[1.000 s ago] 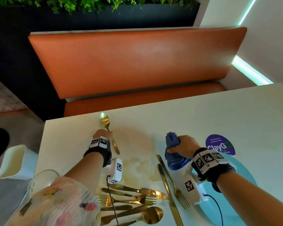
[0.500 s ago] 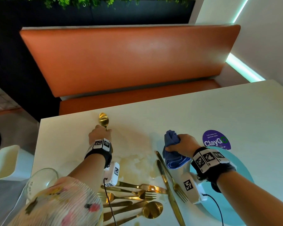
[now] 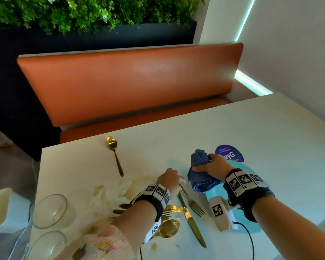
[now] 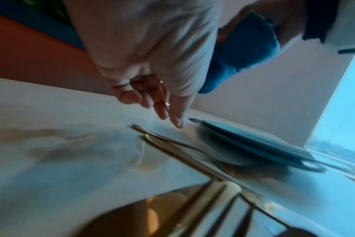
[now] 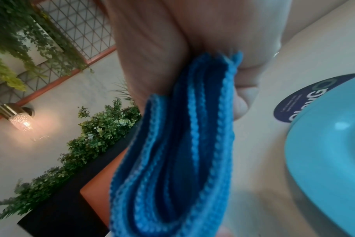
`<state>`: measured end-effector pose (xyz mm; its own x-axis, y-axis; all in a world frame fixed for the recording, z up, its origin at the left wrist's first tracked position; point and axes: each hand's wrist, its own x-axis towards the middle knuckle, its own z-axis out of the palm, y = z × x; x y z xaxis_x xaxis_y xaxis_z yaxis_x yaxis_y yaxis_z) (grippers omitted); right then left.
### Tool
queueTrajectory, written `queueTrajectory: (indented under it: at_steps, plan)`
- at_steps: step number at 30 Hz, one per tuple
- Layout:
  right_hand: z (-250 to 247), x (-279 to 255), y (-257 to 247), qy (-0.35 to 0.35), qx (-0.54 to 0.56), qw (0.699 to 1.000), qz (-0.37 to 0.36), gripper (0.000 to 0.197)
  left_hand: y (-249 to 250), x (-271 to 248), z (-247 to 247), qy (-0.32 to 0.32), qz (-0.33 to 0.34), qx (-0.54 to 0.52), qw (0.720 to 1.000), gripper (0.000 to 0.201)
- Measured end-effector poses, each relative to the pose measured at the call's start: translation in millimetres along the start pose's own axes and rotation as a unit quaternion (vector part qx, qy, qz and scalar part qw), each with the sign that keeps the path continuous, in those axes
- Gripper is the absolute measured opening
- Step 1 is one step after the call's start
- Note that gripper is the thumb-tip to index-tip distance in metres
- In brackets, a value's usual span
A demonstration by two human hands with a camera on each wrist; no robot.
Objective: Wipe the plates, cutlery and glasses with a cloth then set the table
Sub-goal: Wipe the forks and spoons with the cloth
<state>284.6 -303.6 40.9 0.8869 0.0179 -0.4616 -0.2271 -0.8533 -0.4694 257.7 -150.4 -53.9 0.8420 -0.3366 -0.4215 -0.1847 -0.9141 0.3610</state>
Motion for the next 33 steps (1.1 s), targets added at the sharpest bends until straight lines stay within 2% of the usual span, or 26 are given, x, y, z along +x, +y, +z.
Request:
queueTrajectory:
  at_steps: [3,8,11,14,17,21,23,25,28,31,33]
  plan:
    - [-5.4,-9.5,21.5,0.003,0.009,1.0,0.018,0.051,16.7,8.1,9.5,-0.018,0.046,0.091,0.995,0.036]
    - [-7.9,-13.9,53.0,0.015,0.019,0.998,0.052,0.04,16.8,17.6,19.9,0.004,0.083,0.131,0.988,0.023]
    - [-7.0,-13.4,66.3,0.016,0.045,0.996,0.076,0.047,17.5,19.0,18.5,0.019,0.099,0.148,0.984,0.021]
    - [-5.1,-10.7,76.6,0.029,0.089,0.99,0.105,0.053,16.8,16.1,13.1,0.006,0.098,0.143,0.985,0.02]
    - [-6.2,-7.2,81.1,0.038,0.155,0.978,0.133,0.052,10.7,10.5,1.2,0.013,0.069,0.072,0.995,0.017]
    - [-9.3,0.4,81.6,0.041,0.218,0.965,0.14,0.04,-1.4,-2.5,-27.5,0.082,0.014,-0.006,0.997,0.02]
    - [-11.8,0.3,73.7,0.048,0.262,0.954,0.138,0.044,-8.5,-8.9,-41.2,0.103,-0.026,-0.052,0.993,0.022]
    - [-12.7,-5.9,59.6,0.048,0.34,0.93,0.13,0.047,-12.9,-13.9,-50.8,0.113,-0.071,-0.115,0.984,0.022]
    - [-5.1,-10.9,41.2,0.001,0.422,0.9,0.112,0.031,-10.2,-21.4,-59.8,0.133,-0.113,-0.231,0.957,0.02]
    - [8.6,-9.6,20.7,-0.012,0.466,0.88,0.091,0.035,5.6,-31.3,-65.7,0.112,-0.113,-0.285,0.945,0.024]
    - [16.2,-8.9,7.0,-0.032,0.518,0.852,0.072,0.033,17.2,-36.8,-67.0,0.095,-0.105,-0.284,0.948,0.024]
